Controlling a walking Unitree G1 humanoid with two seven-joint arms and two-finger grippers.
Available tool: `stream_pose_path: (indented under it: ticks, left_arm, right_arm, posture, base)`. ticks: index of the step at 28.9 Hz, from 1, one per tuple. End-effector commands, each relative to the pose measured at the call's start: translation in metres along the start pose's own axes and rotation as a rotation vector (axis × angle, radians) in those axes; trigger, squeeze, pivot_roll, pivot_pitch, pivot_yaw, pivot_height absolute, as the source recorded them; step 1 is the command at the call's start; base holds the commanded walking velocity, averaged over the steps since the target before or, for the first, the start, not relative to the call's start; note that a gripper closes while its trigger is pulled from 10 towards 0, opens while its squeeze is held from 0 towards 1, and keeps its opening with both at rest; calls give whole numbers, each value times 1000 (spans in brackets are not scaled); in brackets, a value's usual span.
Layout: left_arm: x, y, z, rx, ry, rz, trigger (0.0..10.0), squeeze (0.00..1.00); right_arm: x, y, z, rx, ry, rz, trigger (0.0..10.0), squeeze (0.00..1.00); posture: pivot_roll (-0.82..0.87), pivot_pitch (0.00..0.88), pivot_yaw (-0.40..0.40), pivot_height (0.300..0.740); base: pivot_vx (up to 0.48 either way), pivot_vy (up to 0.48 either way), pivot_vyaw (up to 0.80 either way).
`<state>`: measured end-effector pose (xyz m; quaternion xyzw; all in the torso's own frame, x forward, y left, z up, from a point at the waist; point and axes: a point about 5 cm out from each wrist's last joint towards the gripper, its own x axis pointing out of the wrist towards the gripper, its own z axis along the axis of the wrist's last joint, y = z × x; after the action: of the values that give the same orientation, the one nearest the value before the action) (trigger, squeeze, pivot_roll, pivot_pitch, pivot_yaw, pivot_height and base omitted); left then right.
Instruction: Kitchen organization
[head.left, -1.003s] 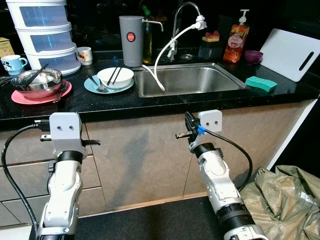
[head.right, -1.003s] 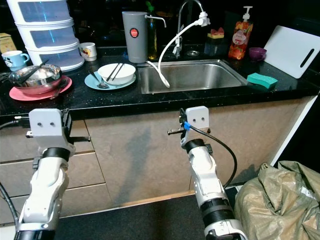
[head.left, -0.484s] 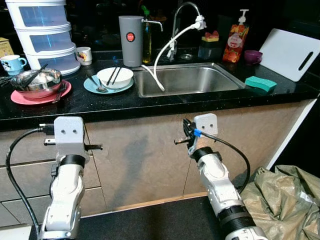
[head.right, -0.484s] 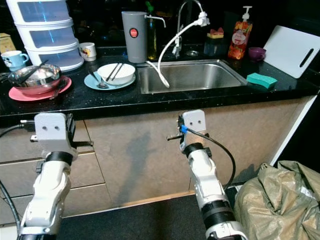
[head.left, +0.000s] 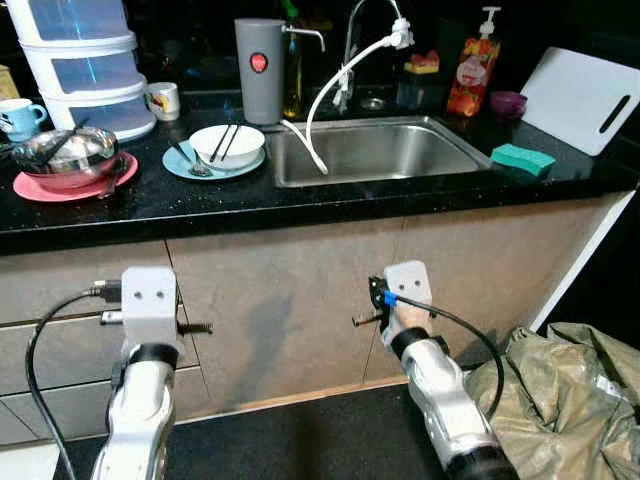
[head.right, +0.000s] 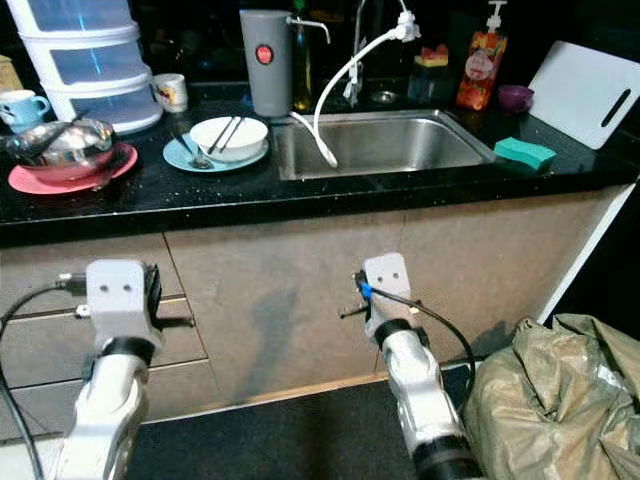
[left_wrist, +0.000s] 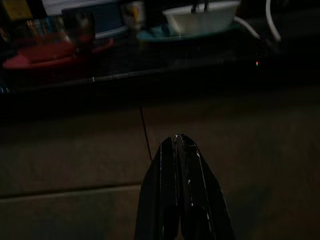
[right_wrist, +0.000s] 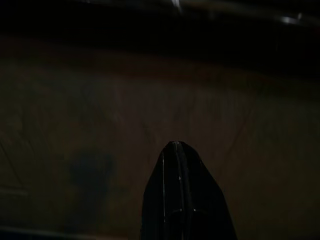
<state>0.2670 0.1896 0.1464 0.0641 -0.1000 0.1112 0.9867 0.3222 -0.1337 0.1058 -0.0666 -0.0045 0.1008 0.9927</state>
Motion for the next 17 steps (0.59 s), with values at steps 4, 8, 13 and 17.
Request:
stream_pose_path:
  ticks: [4, 8, 13, 17]
  left_arm:
    - [-4, -2, -1, 4, 19, -10, 10000, 0]
    - [-6, -2, 0, 6, 20, -15, 10000, 0]
    - [-10, -1, 0, 8, 24, -22, 10000, 0]
    - [-5, 2, 3, 16, 5, -9, 10000, 0]
  right_arm:
    - [-5, 3, -3, -13, 28, 21, 10000, 0]
    - [-7, 6, -5, -17, 37, 33, 10000, 0]
    - [-9, 5, -1, 4, 9, 13, 10000, 0]
    - [-8, 5, 19, 78, -116, 11, 10000, 0]
  posture:
    - [-1, 130, -57, 740]
    - [3, 139, -57, 740]
    - [4, 138, -49, 740]
    - [-1, 130, -38, 740]
  base:
    - [0, 0, 0]
    - [0, 0, 0]
    - [0, 0, 0]
    - [0, 0, 0]
